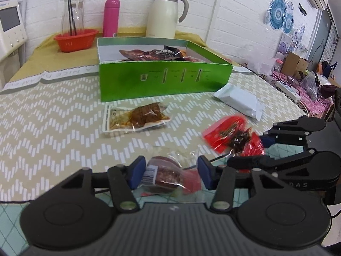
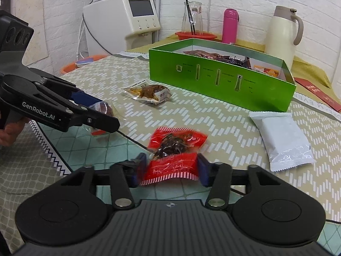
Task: Organize snacks
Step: 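Grasp and lift the red candy bag with the right tool while the left tool grasps the clear snack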
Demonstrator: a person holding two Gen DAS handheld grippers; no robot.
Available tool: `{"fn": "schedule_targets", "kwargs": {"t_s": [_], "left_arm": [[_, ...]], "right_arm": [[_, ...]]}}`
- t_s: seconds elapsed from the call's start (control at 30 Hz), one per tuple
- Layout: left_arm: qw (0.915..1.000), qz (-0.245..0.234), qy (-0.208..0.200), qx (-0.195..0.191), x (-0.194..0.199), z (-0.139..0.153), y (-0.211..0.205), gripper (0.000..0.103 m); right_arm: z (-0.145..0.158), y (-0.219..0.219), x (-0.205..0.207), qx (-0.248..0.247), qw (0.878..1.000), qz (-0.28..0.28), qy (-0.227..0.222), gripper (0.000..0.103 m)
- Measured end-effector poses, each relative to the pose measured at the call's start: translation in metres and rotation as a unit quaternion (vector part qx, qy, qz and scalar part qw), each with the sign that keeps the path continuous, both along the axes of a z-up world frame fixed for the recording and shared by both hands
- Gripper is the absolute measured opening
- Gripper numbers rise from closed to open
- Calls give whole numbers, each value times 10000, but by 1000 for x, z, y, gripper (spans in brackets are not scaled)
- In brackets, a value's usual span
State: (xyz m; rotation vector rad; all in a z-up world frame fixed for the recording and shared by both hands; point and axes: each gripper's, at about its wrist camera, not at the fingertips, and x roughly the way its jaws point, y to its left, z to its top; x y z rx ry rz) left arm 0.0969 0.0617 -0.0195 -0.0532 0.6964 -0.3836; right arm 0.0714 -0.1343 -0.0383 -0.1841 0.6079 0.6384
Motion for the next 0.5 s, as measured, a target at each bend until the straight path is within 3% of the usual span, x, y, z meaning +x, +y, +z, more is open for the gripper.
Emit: {"fn": "schedule_targets", "kwargs": {"t_s": [0.03,0.27,0.5], "left_arm": [[10000,17,-3,-2,-1,0,-1,49],[9998,40,-100,-165,-10,12,0,47],[9984,111,-340,-447,-5,40,2,47]], "right_arm": [[1,2,0,-45,10000,-9,-21,3],[5,4,-2,-52,10000,22,-50,2],[33,-6,-4,270,9991,-41,-322,2]]}}
